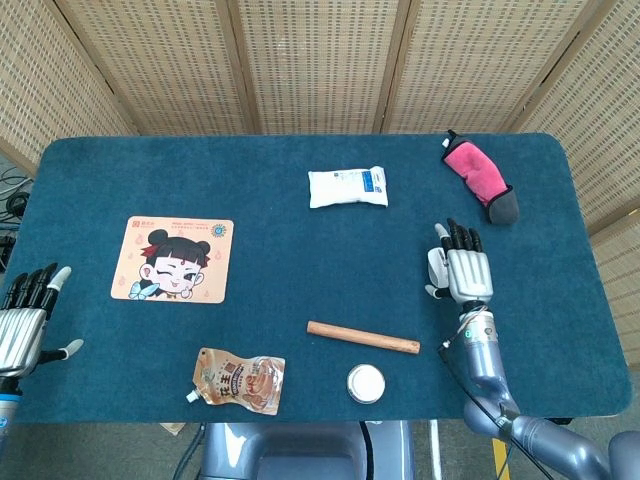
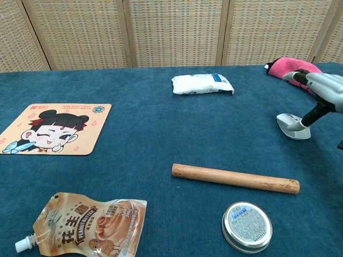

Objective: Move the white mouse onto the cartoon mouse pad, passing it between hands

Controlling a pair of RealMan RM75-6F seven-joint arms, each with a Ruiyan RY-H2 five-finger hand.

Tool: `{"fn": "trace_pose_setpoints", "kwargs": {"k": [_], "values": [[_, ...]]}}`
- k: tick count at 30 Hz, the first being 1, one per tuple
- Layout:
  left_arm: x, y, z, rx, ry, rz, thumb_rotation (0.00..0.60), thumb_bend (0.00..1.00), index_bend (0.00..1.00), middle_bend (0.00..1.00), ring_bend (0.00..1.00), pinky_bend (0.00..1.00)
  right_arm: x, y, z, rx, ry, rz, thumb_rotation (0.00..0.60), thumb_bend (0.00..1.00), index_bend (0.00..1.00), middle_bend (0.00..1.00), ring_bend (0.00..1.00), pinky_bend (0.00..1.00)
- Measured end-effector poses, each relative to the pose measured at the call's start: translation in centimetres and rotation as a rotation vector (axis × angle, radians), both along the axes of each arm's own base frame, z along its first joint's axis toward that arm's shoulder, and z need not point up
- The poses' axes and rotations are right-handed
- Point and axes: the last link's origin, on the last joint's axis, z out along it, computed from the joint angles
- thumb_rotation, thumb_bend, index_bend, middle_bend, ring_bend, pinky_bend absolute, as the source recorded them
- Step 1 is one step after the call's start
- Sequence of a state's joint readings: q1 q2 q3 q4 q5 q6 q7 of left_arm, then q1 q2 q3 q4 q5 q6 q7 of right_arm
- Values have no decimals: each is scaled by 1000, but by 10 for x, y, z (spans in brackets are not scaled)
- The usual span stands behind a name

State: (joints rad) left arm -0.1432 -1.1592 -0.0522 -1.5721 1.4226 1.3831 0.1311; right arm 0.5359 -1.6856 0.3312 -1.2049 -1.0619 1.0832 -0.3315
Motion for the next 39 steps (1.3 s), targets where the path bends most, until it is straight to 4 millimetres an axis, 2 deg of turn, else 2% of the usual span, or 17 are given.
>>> {"fn": "trace_pose_setpoints", "kwargs": {"k": [7,18,39], "values": [[2,0,-2,-6,6,-6,600,0,0,0,0,0,-7,-3,-6,5,-16,-6,600,0,0,0,0,0],[2,0,-4,-12,10,-6,600,0,0,0,0,0,0,-20,-14,8,-40,-4,600,0,0,0,0,0],[4,2,-12,-44,22,-1,600,0,0,0,0,0,-29,-35,-18,13,-42,-59,600,0,0,0,0,0]]}}
